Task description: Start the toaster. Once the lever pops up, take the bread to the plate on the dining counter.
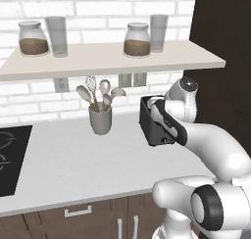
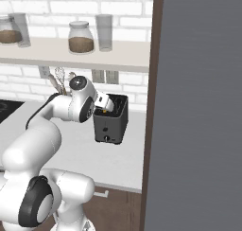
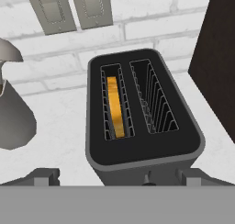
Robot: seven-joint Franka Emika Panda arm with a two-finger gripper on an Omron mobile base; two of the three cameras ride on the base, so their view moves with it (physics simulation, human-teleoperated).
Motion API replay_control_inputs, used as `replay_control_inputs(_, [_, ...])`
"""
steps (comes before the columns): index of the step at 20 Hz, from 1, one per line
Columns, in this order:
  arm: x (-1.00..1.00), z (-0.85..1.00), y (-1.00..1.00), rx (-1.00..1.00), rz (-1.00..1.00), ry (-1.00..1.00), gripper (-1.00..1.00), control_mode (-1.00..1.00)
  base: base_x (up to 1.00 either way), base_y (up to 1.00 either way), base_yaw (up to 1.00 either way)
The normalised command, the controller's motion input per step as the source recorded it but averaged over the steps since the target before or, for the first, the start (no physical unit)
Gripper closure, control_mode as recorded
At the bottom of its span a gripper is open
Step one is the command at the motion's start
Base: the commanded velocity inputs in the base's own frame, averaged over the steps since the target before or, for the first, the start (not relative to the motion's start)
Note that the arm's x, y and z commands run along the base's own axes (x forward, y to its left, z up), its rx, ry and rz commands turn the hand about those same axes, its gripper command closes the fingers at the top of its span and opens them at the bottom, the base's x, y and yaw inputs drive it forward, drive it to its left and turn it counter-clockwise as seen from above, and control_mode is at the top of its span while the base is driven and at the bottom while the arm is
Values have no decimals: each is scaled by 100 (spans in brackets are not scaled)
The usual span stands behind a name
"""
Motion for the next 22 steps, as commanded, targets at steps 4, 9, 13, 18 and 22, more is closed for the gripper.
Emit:
replay_control_inputs(4, [0, 0, 0, 0, 0, 0, -100, -100, 0, 0, 0])
replay_control_inputs(9, [0, 0, 0, 0, 0, 0, -100, -100, 0, 0, 0])
replay_control_inputs(13, [0, 0, 0, 0, 0, 0, -100, -100, 0, 0, 0])
replay_control_inputs(18, [0, 0, 0, 0, 0, 0, -100, -100, 0, 0, 0])
replay_control_inputs(22, [0, 0, 0, 0, 0, 0, -100, -100, 0, 0, 0])
